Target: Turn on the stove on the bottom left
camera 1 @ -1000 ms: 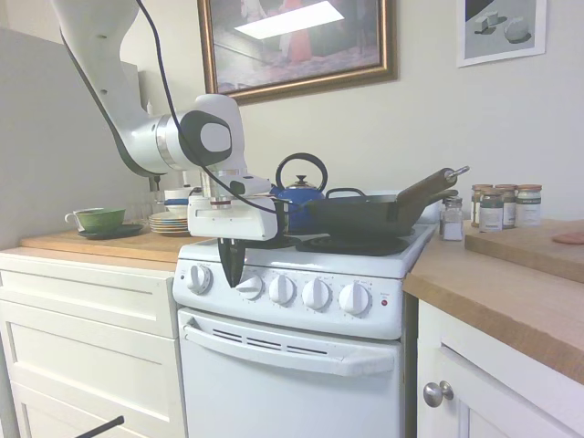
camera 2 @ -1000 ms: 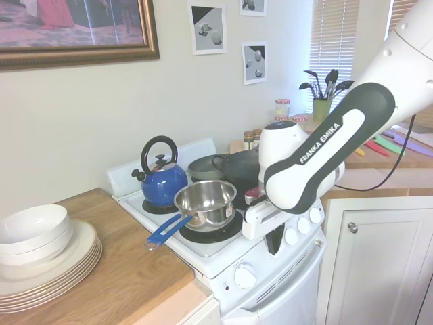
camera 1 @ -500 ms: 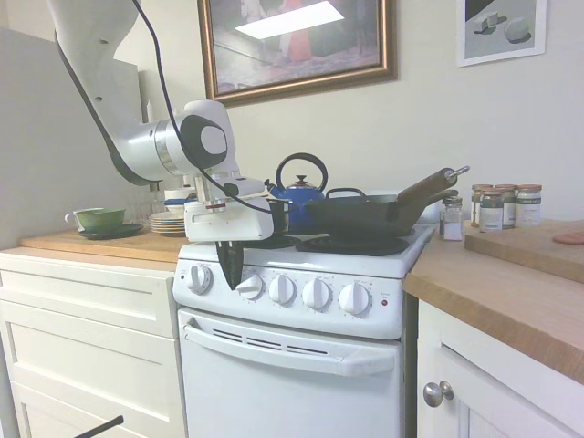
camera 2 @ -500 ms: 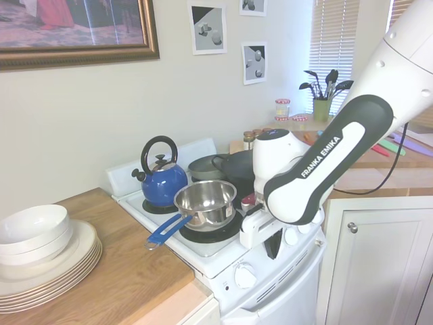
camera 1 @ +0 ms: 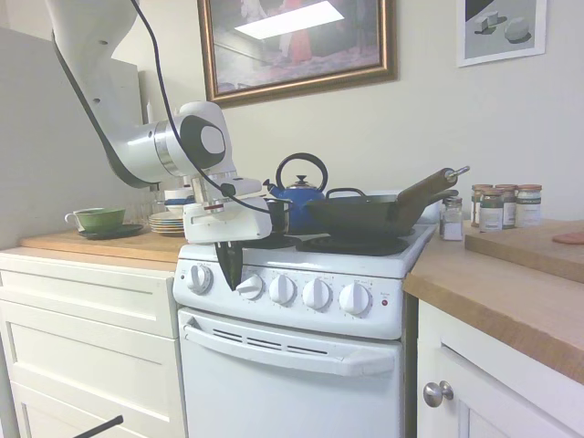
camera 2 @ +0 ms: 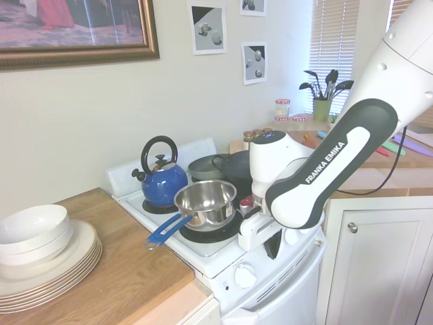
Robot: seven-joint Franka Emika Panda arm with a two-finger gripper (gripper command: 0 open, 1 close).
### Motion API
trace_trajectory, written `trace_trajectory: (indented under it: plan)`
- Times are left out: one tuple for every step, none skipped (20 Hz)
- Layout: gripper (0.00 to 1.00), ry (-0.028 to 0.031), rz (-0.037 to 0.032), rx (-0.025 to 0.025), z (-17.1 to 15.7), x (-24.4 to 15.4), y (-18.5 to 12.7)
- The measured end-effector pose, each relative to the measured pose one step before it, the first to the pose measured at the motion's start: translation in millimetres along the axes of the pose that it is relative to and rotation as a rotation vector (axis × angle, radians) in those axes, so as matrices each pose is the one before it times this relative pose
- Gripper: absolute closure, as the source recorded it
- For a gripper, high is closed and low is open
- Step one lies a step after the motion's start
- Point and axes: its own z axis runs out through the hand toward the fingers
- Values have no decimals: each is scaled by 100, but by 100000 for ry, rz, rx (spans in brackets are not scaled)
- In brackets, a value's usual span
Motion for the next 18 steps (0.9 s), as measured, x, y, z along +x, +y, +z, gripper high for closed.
trace_trajectory:
  plan:
    - [100, -109, 66, -298, 149, 21, 58]
    - [100, -235, 175, -409, 231, 51, 104]
    - [100, -280, 333, -556, 301, 117, 173]
    - [100, -243, 444, -628, 319, 182, 230]
    - [100, -204, 197, -370, 221, 69, 112]
    - [100, 17, -26, -11, 10, 3, -8]
    - [100, 124, -183, -81, 6, 13, 12]
    - [100, 399, -624, -177, -10, -44, -37]
    - [100, 491, -395, -227, -10, -71, -53]
    - [100, 405, -97, -212, -4, -47, -31]
    - [100, 284, -112, -170, 0, -27, -15]
    - [100, 86, -78, -64, -6, -34, -26]
    - [100, -2, -14, 10, -6, -12, -15]
    - [100, -263, 339, 136, -5, 11, 2]
    - [100, -487, 237, 242, -2, 18, 7]
    - [100, -353, -66, 210, -14, 20, 6]
    - [100, -471, -164, 301, -28, 29, 10]
    - [100, -875, -150, 638, -84, 64, 21]
